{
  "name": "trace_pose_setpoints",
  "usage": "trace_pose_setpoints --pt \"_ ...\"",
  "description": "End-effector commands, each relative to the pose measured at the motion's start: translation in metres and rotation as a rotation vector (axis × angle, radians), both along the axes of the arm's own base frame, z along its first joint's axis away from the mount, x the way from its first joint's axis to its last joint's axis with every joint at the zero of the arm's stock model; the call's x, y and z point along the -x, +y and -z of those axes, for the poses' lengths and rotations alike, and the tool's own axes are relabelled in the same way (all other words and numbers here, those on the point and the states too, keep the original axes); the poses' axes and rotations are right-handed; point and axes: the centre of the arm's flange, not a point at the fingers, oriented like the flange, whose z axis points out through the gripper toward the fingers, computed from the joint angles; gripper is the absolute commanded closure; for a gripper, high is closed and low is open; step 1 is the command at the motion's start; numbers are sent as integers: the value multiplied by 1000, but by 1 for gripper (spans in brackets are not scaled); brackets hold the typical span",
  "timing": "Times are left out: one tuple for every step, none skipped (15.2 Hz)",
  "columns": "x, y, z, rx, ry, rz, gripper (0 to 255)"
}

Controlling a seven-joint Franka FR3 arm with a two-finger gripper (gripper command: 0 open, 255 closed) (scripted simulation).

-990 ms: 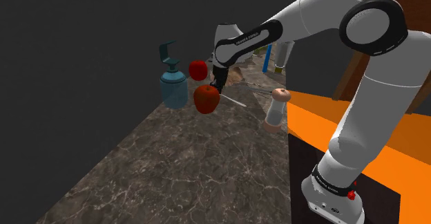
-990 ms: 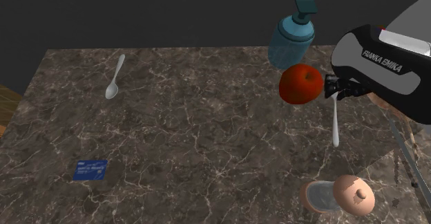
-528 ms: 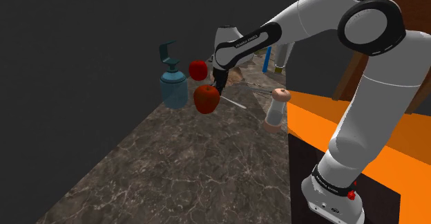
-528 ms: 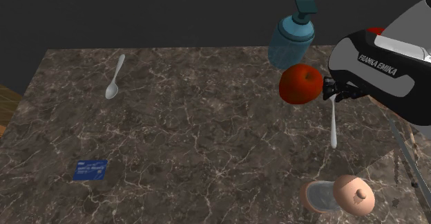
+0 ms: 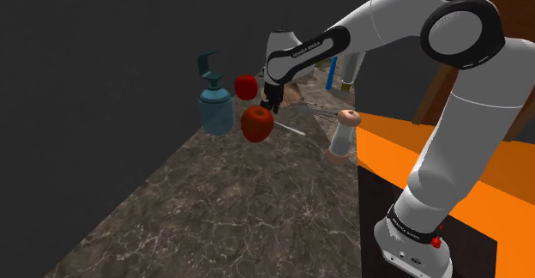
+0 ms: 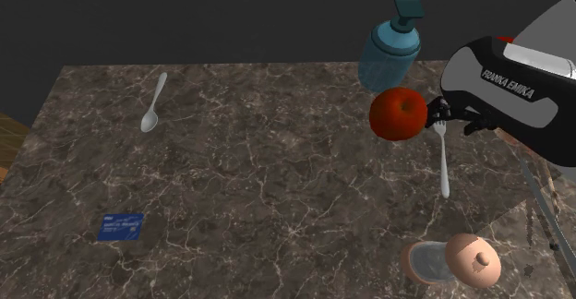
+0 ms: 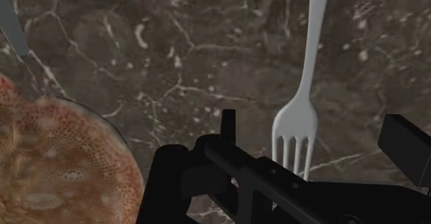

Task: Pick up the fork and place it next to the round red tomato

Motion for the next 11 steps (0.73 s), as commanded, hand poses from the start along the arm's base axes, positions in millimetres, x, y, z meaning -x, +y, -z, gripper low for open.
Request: trace_pose_setpoints --pt "2 -1 -21 0 0 0 0" --pt "3 -1 -34 0 0 0 0" --pt "4 -1 -44 0 0 0 0" --pt "4 -1 -44 0 0 0 0" --pt "4 -1 -44 0 0 0 0" --pt "4 -1 -44 0 0 0 0" --pt "4 -1 -44 0 0 0 0" --pt "4 -1 -44 0 0 0 0" --pt "4 -1 -44 0 0 0 0" --pt "4 -1 -44 0 0 0 0" --pt "4 -1 -44 0 0 0 0"
